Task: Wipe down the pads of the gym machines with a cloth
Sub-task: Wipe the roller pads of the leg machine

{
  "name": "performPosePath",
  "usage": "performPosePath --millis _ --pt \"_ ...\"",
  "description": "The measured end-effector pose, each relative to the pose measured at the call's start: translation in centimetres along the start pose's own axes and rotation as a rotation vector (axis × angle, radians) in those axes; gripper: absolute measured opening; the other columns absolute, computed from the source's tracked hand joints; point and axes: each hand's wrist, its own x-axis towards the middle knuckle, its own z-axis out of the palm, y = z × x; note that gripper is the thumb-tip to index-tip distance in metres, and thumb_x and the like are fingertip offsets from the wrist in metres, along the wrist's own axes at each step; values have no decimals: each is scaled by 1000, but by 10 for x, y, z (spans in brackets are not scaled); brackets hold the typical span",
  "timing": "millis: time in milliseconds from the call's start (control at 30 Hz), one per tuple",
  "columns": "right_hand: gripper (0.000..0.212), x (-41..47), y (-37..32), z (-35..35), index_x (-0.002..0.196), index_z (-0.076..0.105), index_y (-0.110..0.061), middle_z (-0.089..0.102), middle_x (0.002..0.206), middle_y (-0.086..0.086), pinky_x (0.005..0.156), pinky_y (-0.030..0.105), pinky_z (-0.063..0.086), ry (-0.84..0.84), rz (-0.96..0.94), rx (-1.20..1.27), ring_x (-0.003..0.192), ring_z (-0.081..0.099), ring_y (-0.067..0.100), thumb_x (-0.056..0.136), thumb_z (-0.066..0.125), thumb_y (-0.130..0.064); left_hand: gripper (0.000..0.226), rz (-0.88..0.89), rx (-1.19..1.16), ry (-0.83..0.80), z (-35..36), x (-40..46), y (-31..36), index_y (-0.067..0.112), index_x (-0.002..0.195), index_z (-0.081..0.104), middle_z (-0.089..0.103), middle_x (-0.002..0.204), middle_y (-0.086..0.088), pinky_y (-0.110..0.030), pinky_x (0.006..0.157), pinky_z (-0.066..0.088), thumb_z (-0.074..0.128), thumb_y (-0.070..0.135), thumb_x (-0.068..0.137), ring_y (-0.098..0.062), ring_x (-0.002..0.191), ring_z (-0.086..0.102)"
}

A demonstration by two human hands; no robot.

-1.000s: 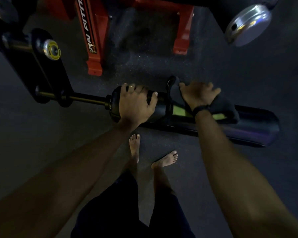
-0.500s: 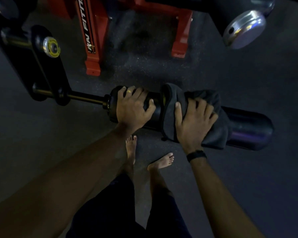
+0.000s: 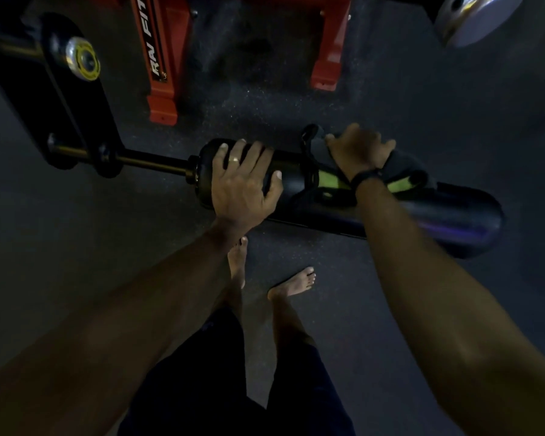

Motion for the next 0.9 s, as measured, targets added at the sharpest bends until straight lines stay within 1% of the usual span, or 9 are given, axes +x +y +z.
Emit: performPosePath --millis 100,233,367,467,567,633,733,833,900 --pt "51 -51 14 18 87 68 -7 67 94 17 87 45 36 479 -61 -7 97 57 35 101 43 -49 52 16 0 64 6 -21 0 15 133 61 60 138 -5 -47 115 25 34 45 99 -27 134 48" --pt "46 -85 27 40 99 69 -11 65 100 12 79 43 34 679 -132 11 91 56 33 102 45 -50 56 -9 29 90 11 -31 1 15 137 57 58 142 -6 -43 119 15 28 47 100 -25 138 42" --pt "50 -72 22 33 96 69 -11 63 97 14 80 43 31 612 -103 -67 93 54 34 102 41 -52 57 3 15 67 12 -37 5 13 143 51 53 147 -8 -45 121 12 25 45 103 -28 143 36" --pt "53 -41 13 10 95 70 -12 66 102 15 90 46 32 315 -56 -103 106 52 35 99 40 -54 57 -11 14 22 8 -39 7 12 147 46 48 152 -8 -47 122 12 22 44 105 -29 146 32" --pt "49 -5 8 -10 110 67 -11 64 120 16 104 48 31 -3 7 -38 119 52 36 99 46 -54 57 -7 -1 -22 3 -40 8 11 149 42 43 156 -9 -48 124 8 23 43 106 -30 148 29" --pt "46 0 5 -12 107 66 -10 64 122 17 105 47 30 -55 1 20 118 54 36 99 48 -51 57 -11 -5 -65 -3 -39 7 10 150 42 42 156 -10 -48 124 8 26 42 105 -31 149 29" --pt "46 -24 11 2 85 63 -11 68 103 17 97 44 33 184 -58 32 109 54 35 99 44 -51 51 3 -28 -85 -16 -31 5 9 137 55 55 142 -10 -49 111 27 43 40 98 -33 135 46" --pt "51 -64 24 24 91 70 -10 66 96 15 85 44 33 510 -71 -3 97 55 35 99 44 -53 24 35 -91 -11 -32 -7 -6 11 99 64 61 99 -11 -42 78 35 54 31 91 -32 92 56" --pt "49 -87 32 39 99 71 -12 64 102 12 82 43 31 620 -90 33 94 54 34 100 46 -54 20 -40 -81 -43 -37 13 -23 12 91 62 57 89 -10 -41 75 33 53 30 92 -31 87 52"
